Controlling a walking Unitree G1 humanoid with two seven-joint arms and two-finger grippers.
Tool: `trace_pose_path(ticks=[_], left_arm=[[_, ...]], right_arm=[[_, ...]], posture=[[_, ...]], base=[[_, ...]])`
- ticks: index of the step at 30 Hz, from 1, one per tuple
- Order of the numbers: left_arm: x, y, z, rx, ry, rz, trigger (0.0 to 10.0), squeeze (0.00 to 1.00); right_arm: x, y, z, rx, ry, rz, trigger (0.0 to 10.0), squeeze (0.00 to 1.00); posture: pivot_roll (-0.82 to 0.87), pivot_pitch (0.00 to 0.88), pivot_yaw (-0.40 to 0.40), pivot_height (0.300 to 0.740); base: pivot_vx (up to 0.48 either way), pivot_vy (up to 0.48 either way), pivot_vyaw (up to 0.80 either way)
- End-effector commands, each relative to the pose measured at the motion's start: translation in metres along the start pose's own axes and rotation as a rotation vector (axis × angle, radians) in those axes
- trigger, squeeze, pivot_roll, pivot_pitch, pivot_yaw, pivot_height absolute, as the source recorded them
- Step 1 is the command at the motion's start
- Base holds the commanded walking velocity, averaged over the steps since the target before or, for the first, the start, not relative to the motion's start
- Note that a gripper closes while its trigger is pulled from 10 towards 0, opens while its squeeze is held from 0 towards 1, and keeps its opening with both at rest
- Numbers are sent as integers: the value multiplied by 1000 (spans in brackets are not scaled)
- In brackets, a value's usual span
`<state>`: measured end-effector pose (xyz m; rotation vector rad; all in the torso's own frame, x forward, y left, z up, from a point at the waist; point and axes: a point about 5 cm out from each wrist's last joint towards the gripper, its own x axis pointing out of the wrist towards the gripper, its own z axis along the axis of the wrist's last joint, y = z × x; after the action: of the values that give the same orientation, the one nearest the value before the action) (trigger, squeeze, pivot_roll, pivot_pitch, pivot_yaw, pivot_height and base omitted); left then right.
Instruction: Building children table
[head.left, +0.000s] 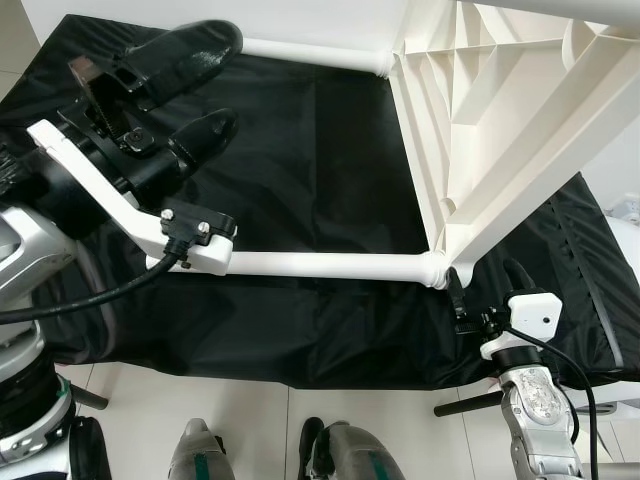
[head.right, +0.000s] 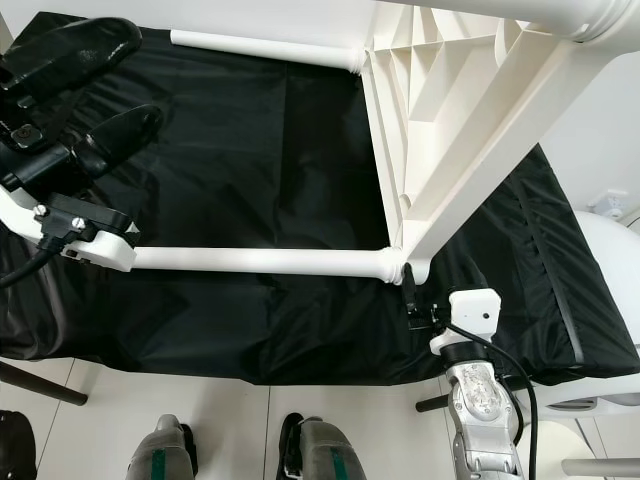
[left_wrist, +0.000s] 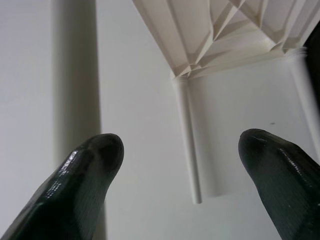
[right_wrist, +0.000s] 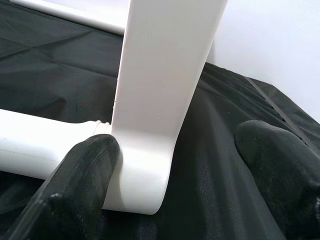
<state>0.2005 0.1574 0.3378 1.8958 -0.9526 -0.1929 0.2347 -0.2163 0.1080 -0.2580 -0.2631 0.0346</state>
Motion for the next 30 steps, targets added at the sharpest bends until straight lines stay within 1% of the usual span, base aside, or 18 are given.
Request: trace_pose_path(ticks=[1, 5, 7, 8, 9, 10, 14, 15, 16, 18, 20, 21, 23, 29, 30], left_arm=[[-11, 36, 1, 43, -24, 705, 10000, 27], [-10, 41, -3, 75, -35, 745, 10000, 20], [-10, 41, -3, 75, -35, 745, 10000, 20], [-8, 45, -6, 93, -37, 773, 10000, 16], [-8, 45, -6, 93, -37, 773, 10000, 16], [-7, 48, -9, 103, -36, 799, 10000, 0], [-5, 50, -11, 116, -40, 819, 10000, 0], [-1, 53, -13, 119, -48, 845, 10000, 0], [2, 56, -15, 111, -51, 869, 10000, 0], [2, 56, -15, 111, -51, 869, 10000, 0], [8, 62, -18, 87, -50, 912, 10000, 0], [8, 62, -18, 87, -50, 912, 10000, 0], [12, 65, -21, 53, -35, 945, 10000, 0], [17, 65, -23, 29, -24, 954, 10000, 0], [21, 63, -25, -12, -10, 950, 10000, 0]], right_arm=[[1, -7, -8, -9, 46, -27, 10000, 0], [6, -7, -9, -12, 40, -26, 10000, 0], [6, -7, -9, -12, 40, -26, 10000, 0], [10, -7, -9, -13, 35, -25, 10000, 0], [10, -7, -9, -13, 35, -25, 10000, 0], [13, -7, -9, -13, 31, -26, 10000, 0], [15, -7, -9, -13, 27, -28, 10000, 0], [17, -7, -9, -12, 23, -33, 10000, 0], [18, -7, -9, -13, 21, -36, 10000, 0], [18, -7, -9, -13, 21, -36, 10000, 0], [19, -7, -11, -14, 22, -46, 10000, 0], [19, -7, -11, -14, 22, -46, 10000, 0], [18, -6, -12, -14, 25, -48, 10000, 0], [17, -5, -13, -13, 24, -45, 10000, 0], [17, -4, -14, -12, 24, -44, 10000, 0]], posture=[[126, 151, -152, 740], [131, 141, -158, 740], [131, 141, -158, 740], [131, 135, -159, 740], [131, 135, -159, 740], [130, 132, -157, 740], [130, 131, -156, 740], [130, 128, -153, 740], [126, 126, -146, 740], [126, 126, -146, 740], [126, 122, -143, 740], [126, 122, -143, 740], [127, 124, -138, 740], [129, 126, -137, 740], [125, 131, -132, 740]], base=[[0, 0, 0], [0, 0, 0], [0, 0, 0], [0, 0, 0], [0, 0, 0], [0, 0, 0], [0, 0, 0], [0, 0, 0], [0, 0, 0], [0, 0, 0], [0, 0, 0], [0, 0, 0], [0, 0, 0], [0, 0, 0], [0, 0, 0]])
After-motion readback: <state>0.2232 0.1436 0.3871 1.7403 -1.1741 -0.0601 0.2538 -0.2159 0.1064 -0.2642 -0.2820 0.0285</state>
